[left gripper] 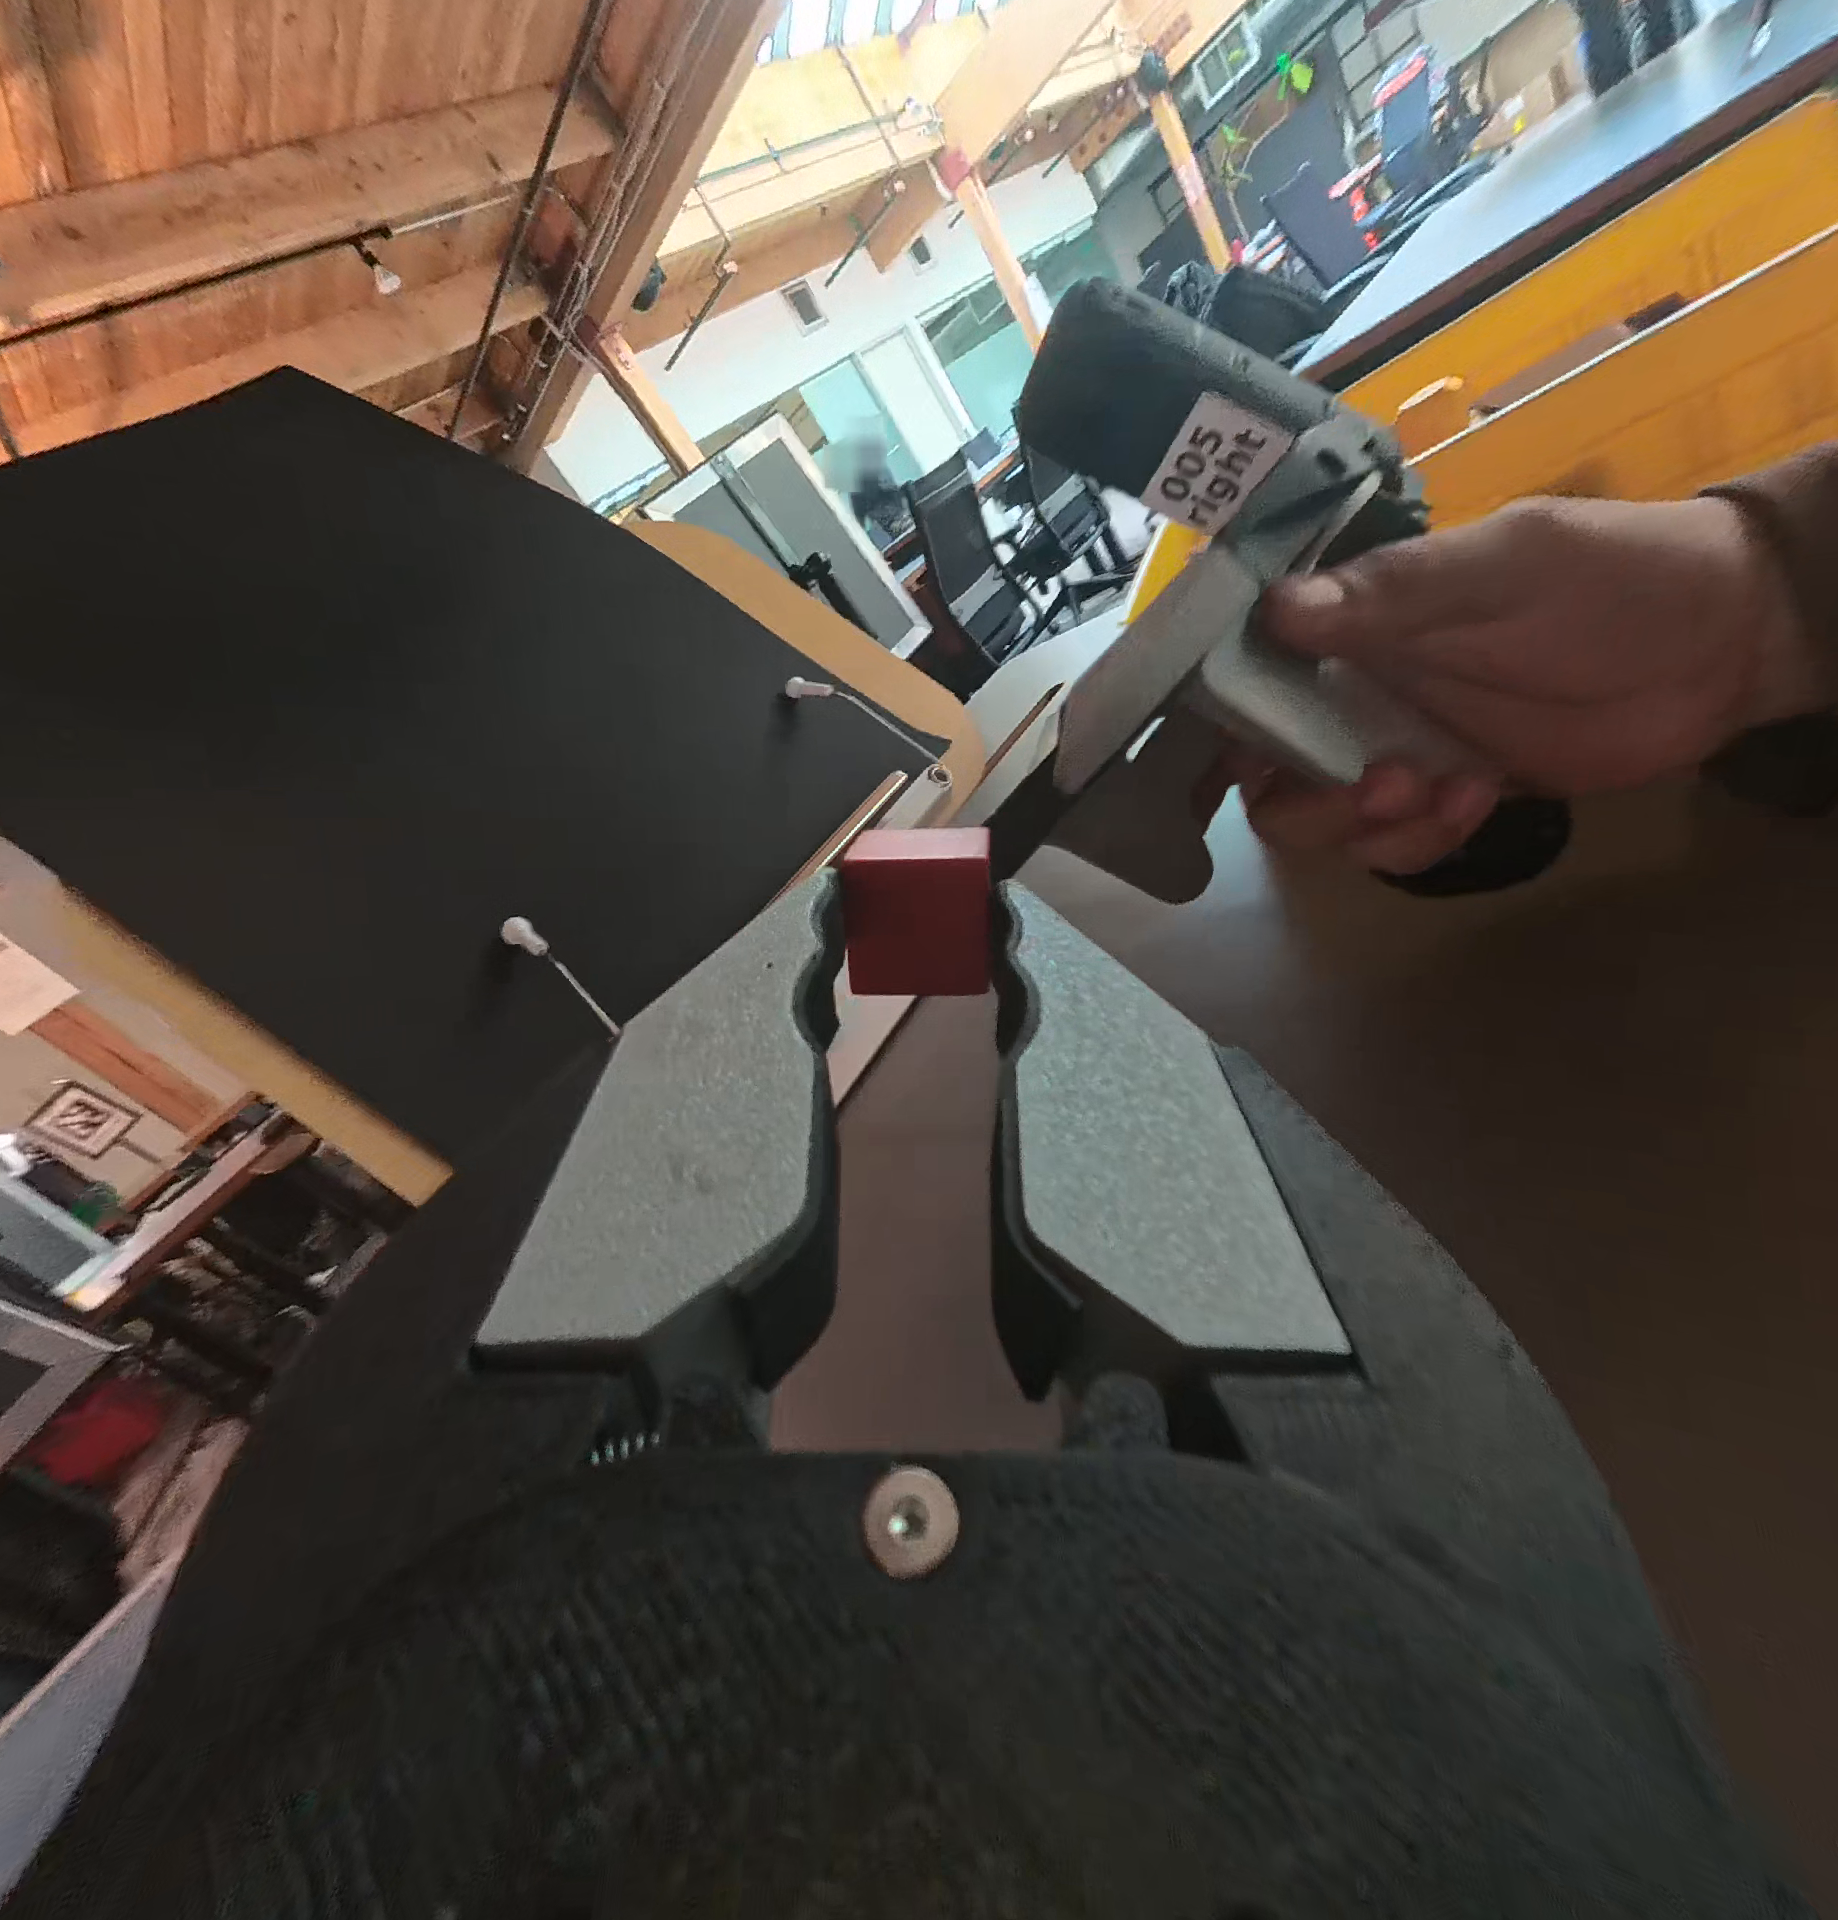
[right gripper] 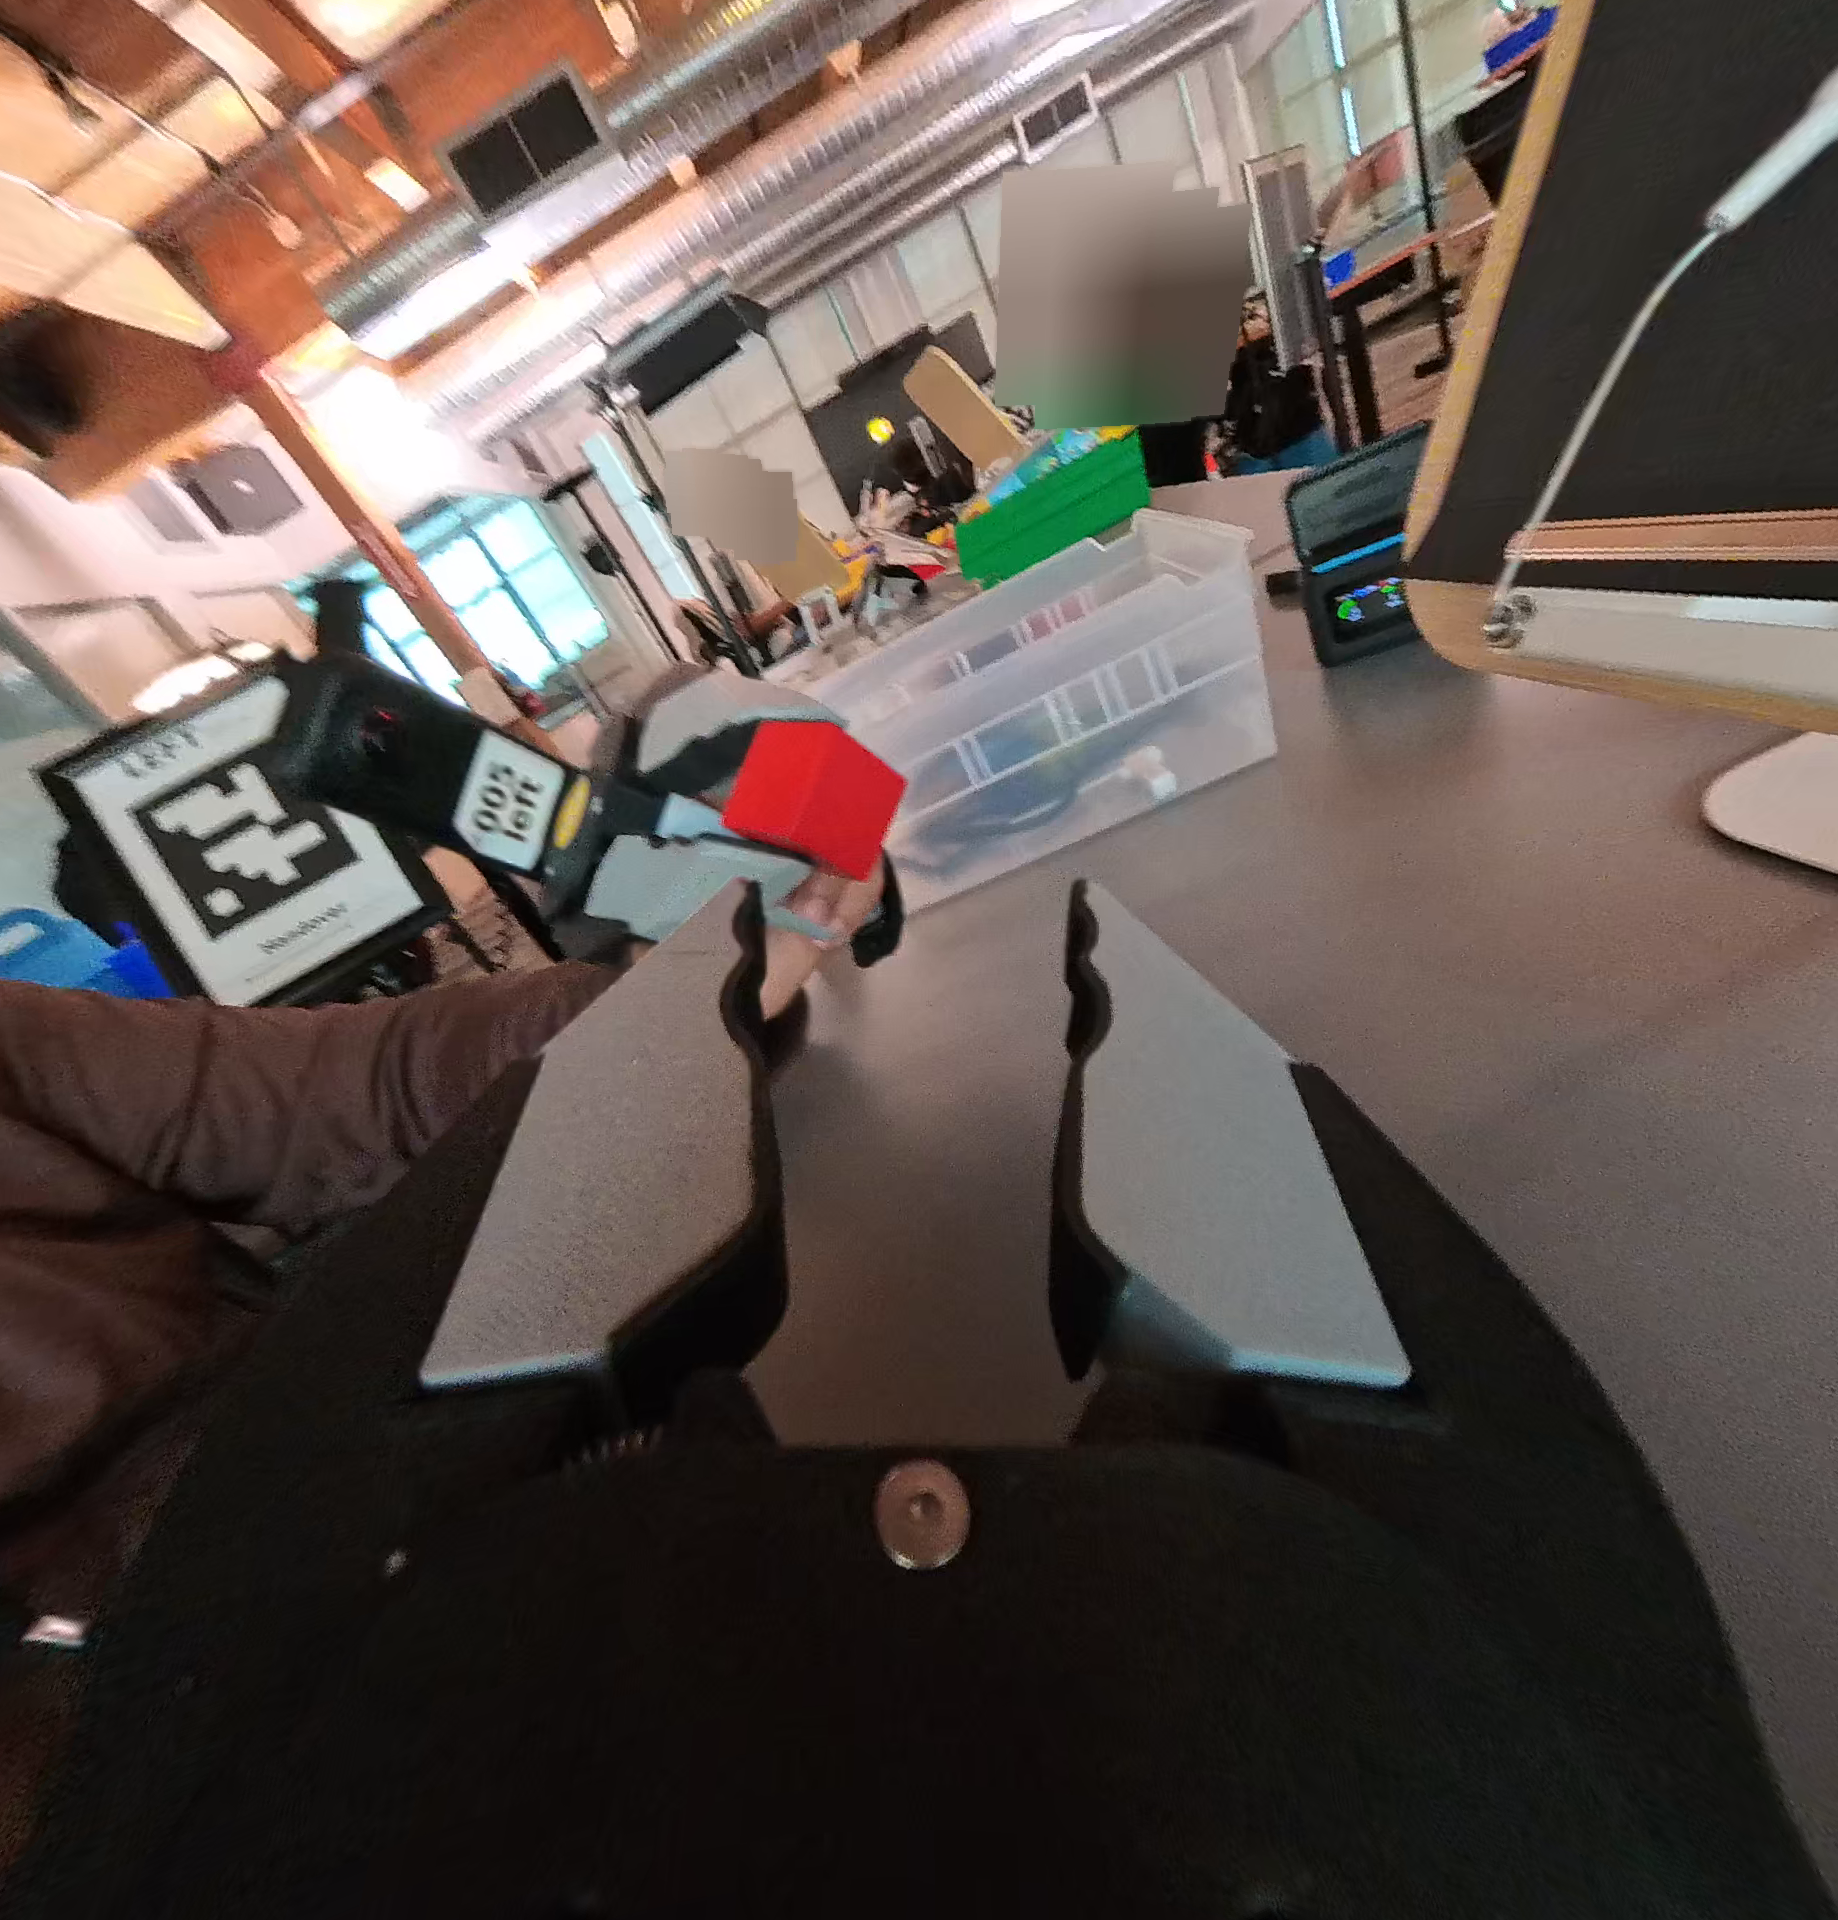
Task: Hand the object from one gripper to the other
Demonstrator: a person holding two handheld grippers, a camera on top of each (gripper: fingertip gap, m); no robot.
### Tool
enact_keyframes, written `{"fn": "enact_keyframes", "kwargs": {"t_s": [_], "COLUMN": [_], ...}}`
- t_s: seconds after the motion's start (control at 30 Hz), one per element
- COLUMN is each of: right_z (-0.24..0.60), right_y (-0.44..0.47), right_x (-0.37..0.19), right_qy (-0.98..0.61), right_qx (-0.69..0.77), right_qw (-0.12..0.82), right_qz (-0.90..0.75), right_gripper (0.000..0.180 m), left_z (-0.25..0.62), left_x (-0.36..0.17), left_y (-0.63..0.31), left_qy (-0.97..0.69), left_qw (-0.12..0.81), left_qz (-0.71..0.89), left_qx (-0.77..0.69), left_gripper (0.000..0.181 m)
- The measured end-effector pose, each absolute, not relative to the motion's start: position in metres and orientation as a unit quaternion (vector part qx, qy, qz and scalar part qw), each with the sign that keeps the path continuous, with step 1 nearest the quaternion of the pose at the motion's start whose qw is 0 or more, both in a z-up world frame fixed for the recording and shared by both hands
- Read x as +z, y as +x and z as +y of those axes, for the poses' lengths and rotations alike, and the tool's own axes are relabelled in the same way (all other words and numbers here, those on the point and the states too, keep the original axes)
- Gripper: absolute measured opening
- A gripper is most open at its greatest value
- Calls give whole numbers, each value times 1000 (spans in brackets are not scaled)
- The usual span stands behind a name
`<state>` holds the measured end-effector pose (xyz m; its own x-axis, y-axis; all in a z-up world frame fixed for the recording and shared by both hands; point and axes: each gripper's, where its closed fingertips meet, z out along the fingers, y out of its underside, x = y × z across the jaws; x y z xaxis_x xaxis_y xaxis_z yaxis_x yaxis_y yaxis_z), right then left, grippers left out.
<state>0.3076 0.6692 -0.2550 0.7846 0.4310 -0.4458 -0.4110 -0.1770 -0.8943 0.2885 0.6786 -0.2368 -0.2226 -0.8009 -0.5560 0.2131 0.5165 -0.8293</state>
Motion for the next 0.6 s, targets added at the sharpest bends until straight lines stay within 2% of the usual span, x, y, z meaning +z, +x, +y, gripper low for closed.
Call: {"fn": "enact_keyframes", "kwargs": {"t_s": [0.03,0.13,0.2,0.43,0.6], "right_z": [670,670,665,653,645], "right_y": [311,314,306,270,250], "right_x": [-259,-259,-251,-235,-234], "right_qy": [-706,-712,-692,-632,-611], "right_qx": [308,282,323,469,554], "right_qw": [638,643,646,614,560], "right_qz": [-5,-7,-21,-63,-82], "right_gripper": [50,51,56,55,42], "left_z": [676,675,675,648,639], "left_x": [-236,-233,-231,-229,-230], "left_y": [287,285,284,269,267], "left_qy": [-227,-227,-215,-135,-109], "left_qw": [570,560,567,561,573], "left_qz": [645,638,639,654,657], "left_qx": [-456,-477,-473,-490,-478], "left_gripper": [24,24,24,24,24]}}
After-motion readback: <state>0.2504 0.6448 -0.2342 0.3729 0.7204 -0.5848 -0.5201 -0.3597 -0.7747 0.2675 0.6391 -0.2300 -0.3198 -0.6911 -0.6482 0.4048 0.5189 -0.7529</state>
